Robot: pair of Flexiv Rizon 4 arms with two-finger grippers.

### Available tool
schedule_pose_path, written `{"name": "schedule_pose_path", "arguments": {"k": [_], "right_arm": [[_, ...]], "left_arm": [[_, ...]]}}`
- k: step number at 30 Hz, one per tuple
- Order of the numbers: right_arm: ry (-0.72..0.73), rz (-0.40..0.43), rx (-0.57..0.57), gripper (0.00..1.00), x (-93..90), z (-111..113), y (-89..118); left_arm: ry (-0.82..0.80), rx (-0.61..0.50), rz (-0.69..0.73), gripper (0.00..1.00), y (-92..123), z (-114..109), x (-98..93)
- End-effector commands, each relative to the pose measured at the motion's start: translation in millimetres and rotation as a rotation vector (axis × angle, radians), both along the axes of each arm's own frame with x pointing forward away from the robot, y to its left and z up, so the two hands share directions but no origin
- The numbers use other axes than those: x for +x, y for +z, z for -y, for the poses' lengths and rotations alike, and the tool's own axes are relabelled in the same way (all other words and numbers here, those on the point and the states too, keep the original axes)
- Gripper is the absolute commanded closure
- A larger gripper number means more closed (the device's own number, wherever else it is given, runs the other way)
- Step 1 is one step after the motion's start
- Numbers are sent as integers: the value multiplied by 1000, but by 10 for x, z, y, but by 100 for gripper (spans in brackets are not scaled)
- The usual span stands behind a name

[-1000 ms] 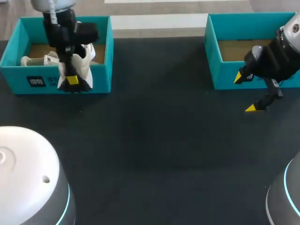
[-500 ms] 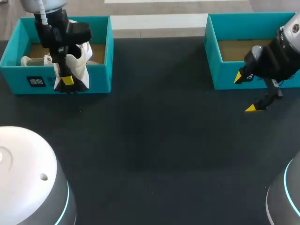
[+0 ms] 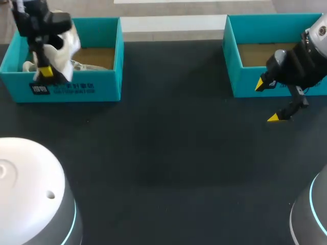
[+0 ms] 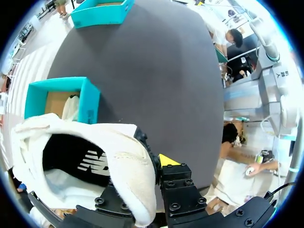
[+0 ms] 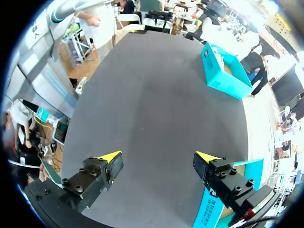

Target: Take the shoe out of the shoebox, open the shoe tongue, remove and reinsert the insole, then place the shoe into the shoebox

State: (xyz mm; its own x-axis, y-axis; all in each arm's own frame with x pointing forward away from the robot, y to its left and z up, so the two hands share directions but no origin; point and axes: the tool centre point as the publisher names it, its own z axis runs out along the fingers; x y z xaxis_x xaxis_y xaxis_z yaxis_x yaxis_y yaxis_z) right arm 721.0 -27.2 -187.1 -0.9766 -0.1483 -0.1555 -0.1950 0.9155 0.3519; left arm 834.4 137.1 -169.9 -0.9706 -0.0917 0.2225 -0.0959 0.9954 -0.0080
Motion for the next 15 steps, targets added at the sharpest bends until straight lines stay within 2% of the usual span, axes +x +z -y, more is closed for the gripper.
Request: {"name": "schedule_pose_path", "arguments": {"k": [1,4,11,14,15], "right_arm": [[-2,-1,-4,0,13,-15,-10],[-2,-1,-4,0,13,-15,-10],[-2,-1,-4,0,13,-15,-10],[-2,-1,-4,0,13,-15,-10],[-2,-1,-4,0,13,-15,-10]], "left_arm": [[-21,7,-40,100,33,-173,390],[-64,15,-26,100,43,-316,532],[-119,26,-11,100,28,-723,1020],[-88,31,-21,100,39,-845,1223],[-88,31,-21,100,39,-845,1223]]}}
